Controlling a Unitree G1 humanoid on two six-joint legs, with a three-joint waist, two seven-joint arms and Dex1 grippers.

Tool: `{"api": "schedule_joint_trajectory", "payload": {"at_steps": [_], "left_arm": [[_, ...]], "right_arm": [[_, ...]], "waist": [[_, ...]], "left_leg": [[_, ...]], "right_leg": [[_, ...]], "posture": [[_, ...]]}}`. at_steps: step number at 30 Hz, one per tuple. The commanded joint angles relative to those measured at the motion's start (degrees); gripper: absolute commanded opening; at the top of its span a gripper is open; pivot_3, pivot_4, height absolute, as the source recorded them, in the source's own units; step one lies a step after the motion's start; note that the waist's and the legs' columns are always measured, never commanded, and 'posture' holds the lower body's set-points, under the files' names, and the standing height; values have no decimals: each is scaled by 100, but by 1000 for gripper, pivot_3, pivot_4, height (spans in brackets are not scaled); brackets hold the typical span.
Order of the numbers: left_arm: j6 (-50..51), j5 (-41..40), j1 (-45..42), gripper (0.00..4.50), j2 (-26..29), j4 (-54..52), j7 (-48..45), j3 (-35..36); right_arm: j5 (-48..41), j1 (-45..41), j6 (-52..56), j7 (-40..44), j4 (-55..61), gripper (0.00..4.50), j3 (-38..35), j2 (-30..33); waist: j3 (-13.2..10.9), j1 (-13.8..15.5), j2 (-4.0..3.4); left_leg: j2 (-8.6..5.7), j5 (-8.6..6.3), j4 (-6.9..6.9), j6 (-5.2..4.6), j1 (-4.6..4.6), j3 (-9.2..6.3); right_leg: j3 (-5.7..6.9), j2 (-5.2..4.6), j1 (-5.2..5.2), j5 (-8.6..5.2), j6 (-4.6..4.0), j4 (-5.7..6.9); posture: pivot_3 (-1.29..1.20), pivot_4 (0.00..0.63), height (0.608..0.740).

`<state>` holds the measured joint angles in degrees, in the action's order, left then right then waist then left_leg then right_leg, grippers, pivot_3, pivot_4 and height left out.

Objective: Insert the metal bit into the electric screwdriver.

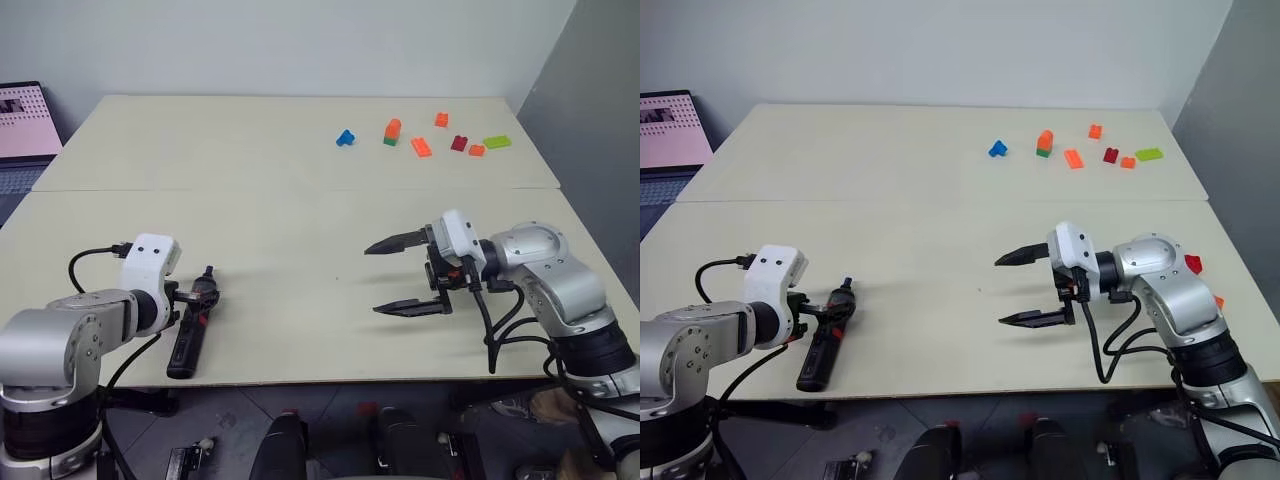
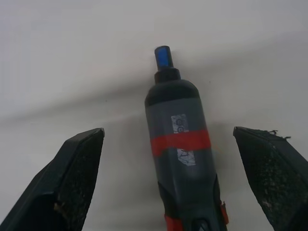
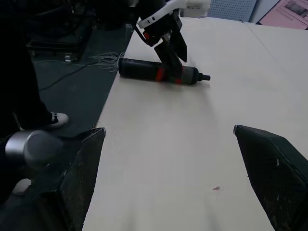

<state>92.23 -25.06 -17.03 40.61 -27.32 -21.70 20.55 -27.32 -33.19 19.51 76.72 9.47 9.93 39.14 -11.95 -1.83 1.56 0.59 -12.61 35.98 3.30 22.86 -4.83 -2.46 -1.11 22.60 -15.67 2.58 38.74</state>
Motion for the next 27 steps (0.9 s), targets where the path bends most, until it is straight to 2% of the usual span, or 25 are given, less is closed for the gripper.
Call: {"api": "schedule_joint_trajectory", "payload": {"at_steps": [1,8,16,27], "left_arm": [[27,-130,-135,4500,63,-66,156,228],[27,-442,-263,4500,73,-8,495,1],[27,-1238,-632,4500,-137,633,1562,-74],[27,-2464,-987,4500,293,1336,2805,-484]], "right_arm": [[-253,-164,156,180,235,4492,-338,283],[-269,-130,243,154,378,4492,-339,355],[-323,-139,375,126,493,4492,-352,358],[-321,-58,398,120,554,4492,-375,422]], "waist": [[0,1,0],[0,-2,0],[0,5,0],[0,3,1]], "left_leg": [[0,0,0,0,1,0],[1,0,-1,0,-1,1],[-1,0,1,0,0,0],[-1,0,1,1,2,0]], "right_leg": [[0,0,0,0,0,0],[-1,0,1,0,0,1],[-1,-1,1,0,1,2],[-2,-1,3,1,1,4]], "posture": [[0,150,740],[0,150,740],[0,150,740],[0,150,740]]}}
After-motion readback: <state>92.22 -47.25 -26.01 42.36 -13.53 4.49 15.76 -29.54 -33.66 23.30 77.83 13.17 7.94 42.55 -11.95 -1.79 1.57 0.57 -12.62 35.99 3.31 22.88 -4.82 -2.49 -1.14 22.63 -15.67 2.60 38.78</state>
